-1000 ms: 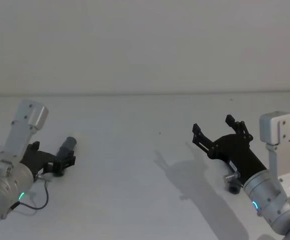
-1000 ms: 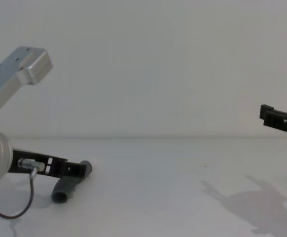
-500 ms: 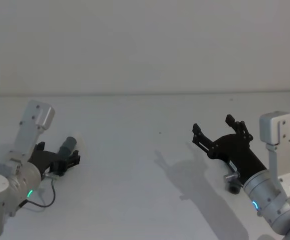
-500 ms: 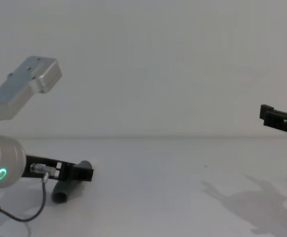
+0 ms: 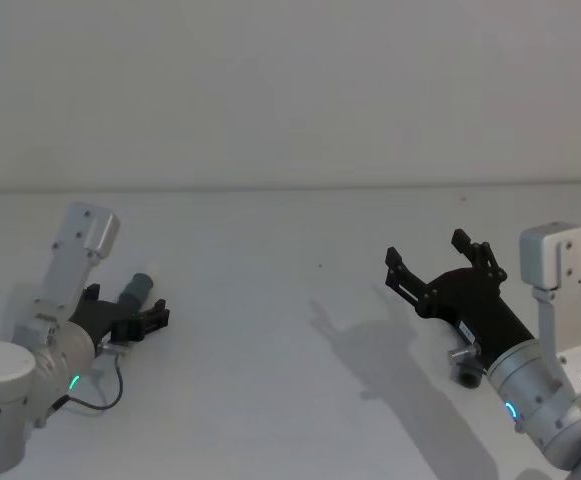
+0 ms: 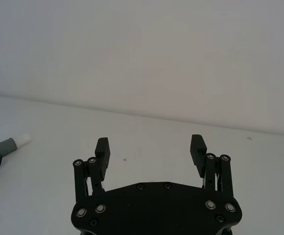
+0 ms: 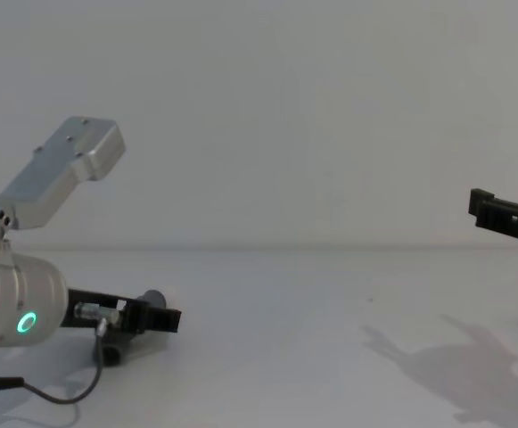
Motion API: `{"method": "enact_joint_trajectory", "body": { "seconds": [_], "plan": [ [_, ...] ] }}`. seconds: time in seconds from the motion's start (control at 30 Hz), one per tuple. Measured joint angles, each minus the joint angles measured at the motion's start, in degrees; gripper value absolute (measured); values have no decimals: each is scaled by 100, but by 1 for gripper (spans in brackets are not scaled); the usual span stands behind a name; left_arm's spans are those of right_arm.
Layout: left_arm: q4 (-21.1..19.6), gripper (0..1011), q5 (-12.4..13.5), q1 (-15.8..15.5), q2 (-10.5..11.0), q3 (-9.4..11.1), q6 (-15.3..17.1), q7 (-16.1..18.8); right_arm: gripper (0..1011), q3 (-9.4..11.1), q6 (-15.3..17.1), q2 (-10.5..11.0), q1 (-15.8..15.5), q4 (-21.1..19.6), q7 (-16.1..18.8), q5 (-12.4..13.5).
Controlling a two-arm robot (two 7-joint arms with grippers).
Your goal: Use both hands to pick up one end of the pipe from the table, align the ends, and insert them.
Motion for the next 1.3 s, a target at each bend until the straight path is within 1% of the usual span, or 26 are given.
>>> {"method": "enact_joint_trajectory", "body": {
  "seconds": [0.5,1.0,1.13,1.17,1.23,1.27,1.3],
  "plan": [
    [364,1001,80,-239,-132,64,-13,-136,1002,0,0,0,0,0,0,0],
    [535,1002,122,-383,-211,51,87,-200,1002,0,0,0,0,0,0,0],
    [553,962,126,-399,-226,48,100,-207,1002,0,0,0,0,0,0,0],
    [556,920,127,-401,-229,47,103,-209,1001,0,0,0,0,0,0,0],
    [561,887,128,-406,-233,46,108,-214,1002,0,0,0,0,0,0,0],
    [567,821,129,-410,-235,46,111,-216,1001,0,0,0,0,0,0,0],
    [569,821,130,-412,-236,46,112,-218,1001,0,0,0,0,0,0,0]
  ]
}}
